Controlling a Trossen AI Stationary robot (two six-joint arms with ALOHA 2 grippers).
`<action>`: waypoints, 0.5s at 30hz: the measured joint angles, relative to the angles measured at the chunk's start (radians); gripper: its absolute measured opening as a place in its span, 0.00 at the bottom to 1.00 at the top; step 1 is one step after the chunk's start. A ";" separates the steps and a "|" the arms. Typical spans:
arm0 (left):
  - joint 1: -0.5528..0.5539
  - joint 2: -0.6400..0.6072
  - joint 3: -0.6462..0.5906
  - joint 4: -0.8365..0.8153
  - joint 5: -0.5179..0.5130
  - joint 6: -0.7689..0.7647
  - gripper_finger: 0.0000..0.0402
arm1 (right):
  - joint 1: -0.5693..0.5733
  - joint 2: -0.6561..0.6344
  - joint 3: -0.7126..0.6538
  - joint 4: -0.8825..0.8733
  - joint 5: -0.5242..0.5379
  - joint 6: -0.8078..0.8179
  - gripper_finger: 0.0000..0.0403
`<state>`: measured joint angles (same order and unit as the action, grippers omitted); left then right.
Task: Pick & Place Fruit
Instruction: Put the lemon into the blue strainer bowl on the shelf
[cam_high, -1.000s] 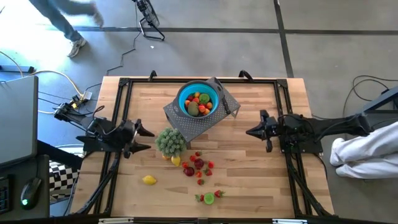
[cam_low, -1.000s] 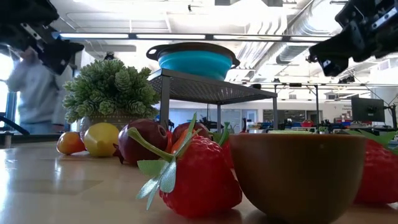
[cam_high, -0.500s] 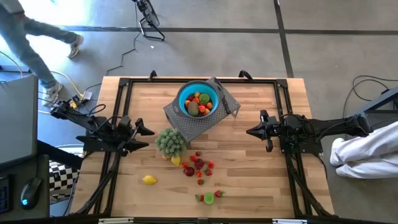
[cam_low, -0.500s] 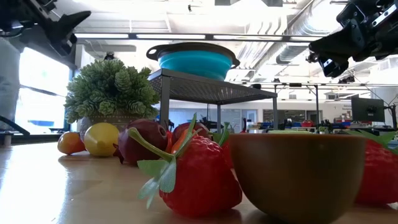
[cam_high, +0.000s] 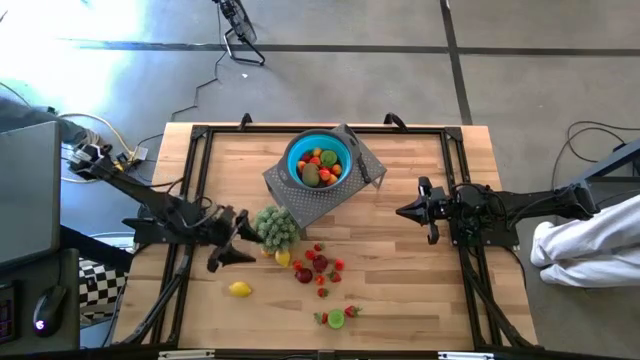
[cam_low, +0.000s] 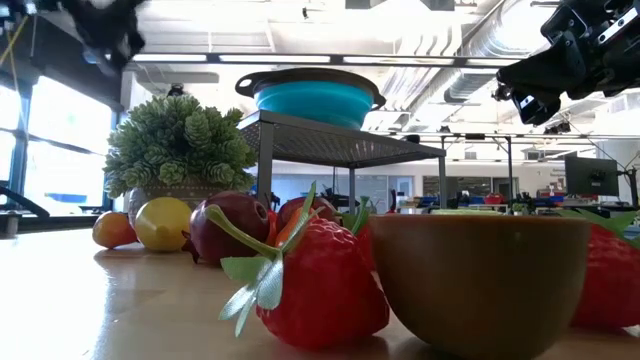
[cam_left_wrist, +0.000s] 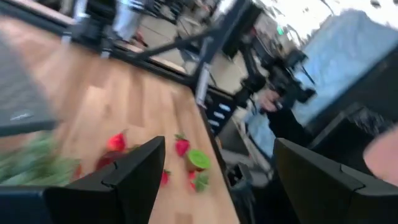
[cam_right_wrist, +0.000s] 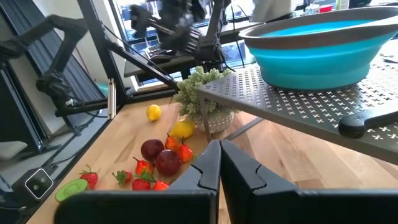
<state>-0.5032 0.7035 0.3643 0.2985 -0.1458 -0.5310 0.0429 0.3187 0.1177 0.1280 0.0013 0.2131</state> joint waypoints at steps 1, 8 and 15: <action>-0.023 0.029 0.034 -0.023 0.000 0.014 0.73 | 0.000 0.000 0.000 0.000 0.000 0.000 0.01; -0.196 0.211 0.275 -0.286 -0.131 -0.096 0.73 | 0.000 0.000 0.000 0.002 0.000 0.000 0.01; -0.284 0.382 0.462 -0.692 -0.232 -0.521 0.73 | 0.000 0.001 0.000 0.003 0.000 0.000 0.01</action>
<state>-0.7876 1.0856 0.8263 -0.3937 -0.3775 -1.0519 0.0429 0.3195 0.1173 0.1307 0.0013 0.2131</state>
